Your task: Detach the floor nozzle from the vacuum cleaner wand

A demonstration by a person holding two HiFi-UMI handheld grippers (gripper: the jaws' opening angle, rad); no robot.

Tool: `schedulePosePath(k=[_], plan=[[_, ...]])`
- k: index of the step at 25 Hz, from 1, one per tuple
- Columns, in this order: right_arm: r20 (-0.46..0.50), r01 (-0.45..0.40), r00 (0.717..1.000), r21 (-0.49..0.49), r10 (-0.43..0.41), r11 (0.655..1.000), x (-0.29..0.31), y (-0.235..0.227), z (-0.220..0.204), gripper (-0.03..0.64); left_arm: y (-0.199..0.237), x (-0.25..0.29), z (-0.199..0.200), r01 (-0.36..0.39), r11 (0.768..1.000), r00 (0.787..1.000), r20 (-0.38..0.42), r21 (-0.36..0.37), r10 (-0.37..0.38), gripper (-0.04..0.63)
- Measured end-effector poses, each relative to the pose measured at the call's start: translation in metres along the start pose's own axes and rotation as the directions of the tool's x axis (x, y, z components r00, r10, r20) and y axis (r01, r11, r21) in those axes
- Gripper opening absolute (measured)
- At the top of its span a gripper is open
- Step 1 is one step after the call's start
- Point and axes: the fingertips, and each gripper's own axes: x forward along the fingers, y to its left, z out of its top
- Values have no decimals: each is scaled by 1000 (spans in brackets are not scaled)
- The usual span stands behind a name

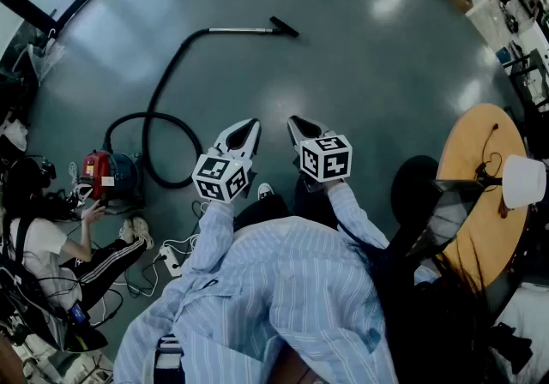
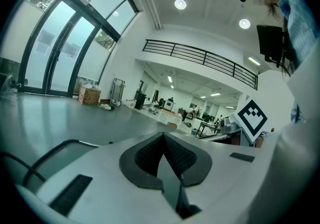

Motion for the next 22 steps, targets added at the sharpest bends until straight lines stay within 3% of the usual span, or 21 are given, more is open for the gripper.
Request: schedulePosePath(k=[22], plan=[[9, 33, 999, 41, -34, 999, -7, 1, -7, 25, -8, -5, -2, 39, 999, 999, -16, -2, -39, 3]])
